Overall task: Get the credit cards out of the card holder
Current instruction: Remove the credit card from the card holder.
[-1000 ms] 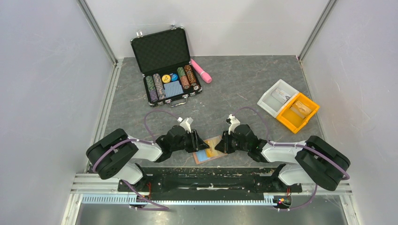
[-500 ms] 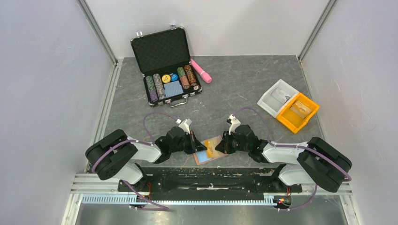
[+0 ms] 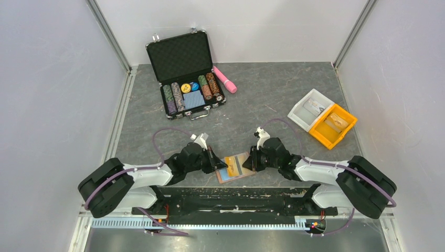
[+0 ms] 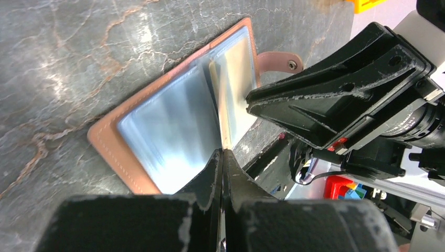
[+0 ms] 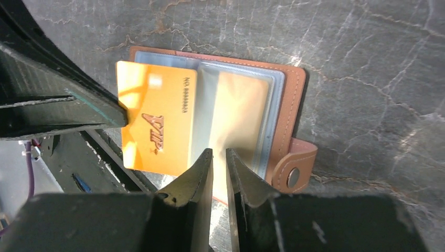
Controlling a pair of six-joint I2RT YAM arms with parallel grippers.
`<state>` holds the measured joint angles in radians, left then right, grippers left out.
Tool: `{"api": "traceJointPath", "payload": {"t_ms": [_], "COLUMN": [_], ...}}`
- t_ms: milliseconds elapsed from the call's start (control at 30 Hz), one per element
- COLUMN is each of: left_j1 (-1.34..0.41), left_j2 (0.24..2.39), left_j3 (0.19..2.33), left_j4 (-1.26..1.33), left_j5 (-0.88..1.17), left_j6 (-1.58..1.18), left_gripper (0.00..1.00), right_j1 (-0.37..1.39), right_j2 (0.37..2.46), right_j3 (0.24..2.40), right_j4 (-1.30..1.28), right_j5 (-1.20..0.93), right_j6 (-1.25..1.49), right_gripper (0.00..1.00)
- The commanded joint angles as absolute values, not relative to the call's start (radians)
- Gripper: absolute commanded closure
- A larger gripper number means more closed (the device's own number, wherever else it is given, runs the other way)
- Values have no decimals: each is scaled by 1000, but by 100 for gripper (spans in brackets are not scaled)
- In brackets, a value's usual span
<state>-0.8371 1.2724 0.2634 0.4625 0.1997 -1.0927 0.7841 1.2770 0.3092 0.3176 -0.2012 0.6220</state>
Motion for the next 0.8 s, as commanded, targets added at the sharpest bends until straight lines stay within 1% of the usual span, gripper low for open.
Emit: {"api": "traceJointPath", "payload": {"t_ms": [0, 167, 233, 300, 400, 567, 667, 767], "left_j1": [-833, -833, -833, -833, -833, -833, -833, -833], "left_j2": [1195, 1053, 982, 913, 820, 741, 736, 754], "left_j3": [235, 228, 227, 230, 230, 227, 256, 265], "left_j4": [391, 281, 240, 211, 213, 307, 322, 352], "left_j5": [140, 70, 26, -10, -52, -46, -28, -6], "left_j6": [-1142, -1141, -1145, -1145, -1155, -1186, -1164, -1159], "left_gripper": [98, 98, 98, 98, 98, 98, 98, 98], "right_j1": [762, 755, 755, 753, 755, 758, 759, 766], "right_j2": [1267, 1236, 1205, 1170, 1128, 1120, 1155, 1199], "right_j3": [367, 388, 387, 371, 327, 246, 234, 223], "right_j4": [260, 251, 256, 286, 410, 703, 827, 951], "right_j5": [-175, -186, -195, -216, -271, -377, -416, -459], "right_j6": [575, 567, 570, 580, 617, 744, 787, 833], "right_gripper": [83, 81, 79, 73, 63, 47, 41, 40]}}
